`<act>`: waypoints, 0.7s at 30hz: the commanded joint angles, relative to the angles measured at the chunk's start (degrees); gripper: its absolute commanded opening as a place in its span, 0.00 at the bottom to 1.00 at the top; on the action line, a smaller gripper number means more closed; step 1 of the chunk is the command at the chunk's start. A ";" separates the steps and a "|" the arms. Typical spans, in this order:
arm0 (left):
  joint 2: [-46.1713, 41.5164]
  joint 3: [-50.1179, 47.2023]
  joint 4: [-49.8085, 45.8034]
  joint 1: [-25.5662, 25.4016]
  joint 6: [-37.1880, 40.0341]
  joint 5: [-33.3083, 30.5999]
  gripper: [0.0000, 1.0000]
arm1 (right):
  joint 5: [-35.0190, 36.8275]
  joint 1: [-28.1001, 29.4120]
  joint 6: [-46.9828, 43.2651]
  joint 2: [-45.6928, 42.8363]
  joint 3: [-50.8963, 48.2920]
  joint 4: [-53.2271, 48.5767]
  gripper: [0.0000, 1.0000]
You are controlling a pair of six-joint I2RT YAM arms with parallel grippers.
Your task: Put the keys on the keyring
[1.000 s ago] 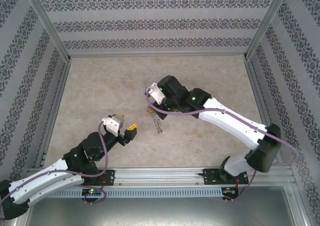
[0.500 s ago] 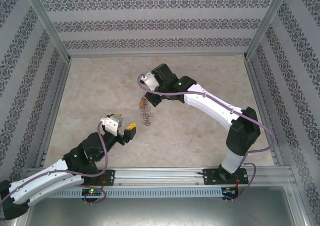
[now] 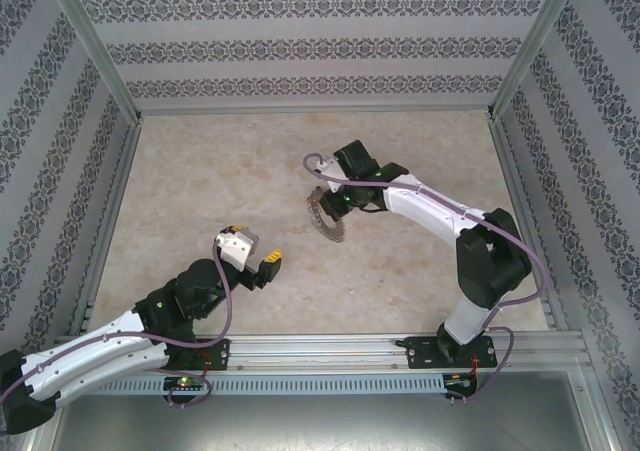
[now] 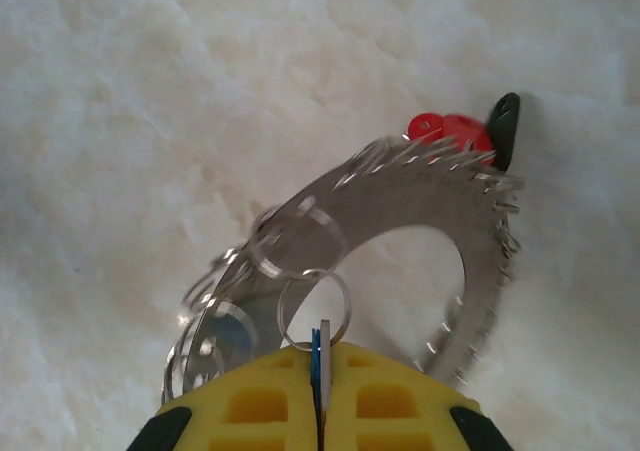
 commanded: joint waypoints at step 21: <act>3.44 1.87 3.85 0.60 0.35 3.51 0.87 | -5.50 -1.86 6.29 -1.47 -11.63 7.91 0.03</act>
